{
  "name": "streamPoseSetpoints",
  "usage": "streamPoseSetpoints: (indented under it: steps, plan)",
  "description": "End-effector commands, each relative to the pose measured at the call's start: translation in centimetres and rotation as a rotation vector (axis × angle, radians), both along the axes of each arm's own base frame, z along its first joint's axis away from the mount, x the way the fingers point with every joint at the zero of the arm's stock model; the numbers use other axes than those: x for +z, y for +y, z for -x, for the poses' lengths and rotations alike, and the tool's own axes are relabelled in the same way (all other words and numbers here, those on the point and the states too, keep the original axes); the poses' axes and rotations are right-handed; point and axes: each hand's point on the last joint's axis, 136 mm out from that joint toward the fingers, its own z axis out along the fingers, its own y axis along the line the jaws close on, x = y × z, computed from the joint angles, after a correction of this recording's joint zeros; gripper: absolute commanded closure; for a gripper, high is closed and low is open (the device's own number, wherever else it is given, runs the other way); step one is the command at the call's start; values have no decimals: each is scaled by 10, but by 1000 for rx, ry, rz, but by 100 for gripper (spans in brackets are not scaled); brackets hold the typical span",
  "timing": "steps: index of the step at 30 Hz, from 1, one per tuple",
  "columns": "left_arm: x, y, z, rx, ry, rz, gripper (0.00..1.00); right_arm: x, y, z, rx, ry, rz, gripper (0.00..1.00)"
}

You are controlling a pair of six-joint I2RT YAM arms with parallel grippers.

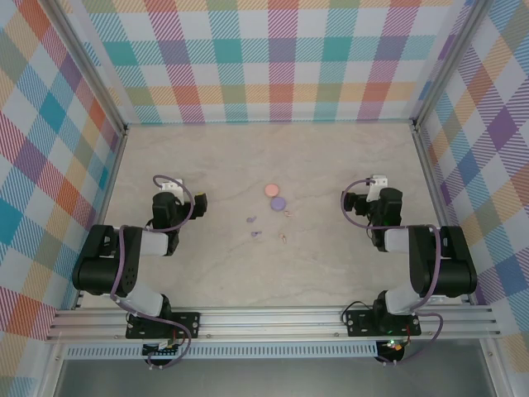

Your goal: Insert wireless bluetooth earbuds into charging case

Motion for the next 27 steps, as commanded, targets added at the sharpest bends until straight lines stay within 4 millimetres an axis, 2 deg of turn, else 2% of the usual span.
streamPoseSetpoints:
  steps: [1, 22, 27]
  plan:
    - [3, 6, -4, 22, -5, 5, 0, 11, 3, -7, 25, -33, -2, 0]
    - [3, 6, -4, 22, -7, 6, 0, 11, 3, -7, 24, -33, -1, 0]
    - [19, 11, 0, 57, -20, 7, 0, 20, -12, -11, -68, 13, 0, 0]
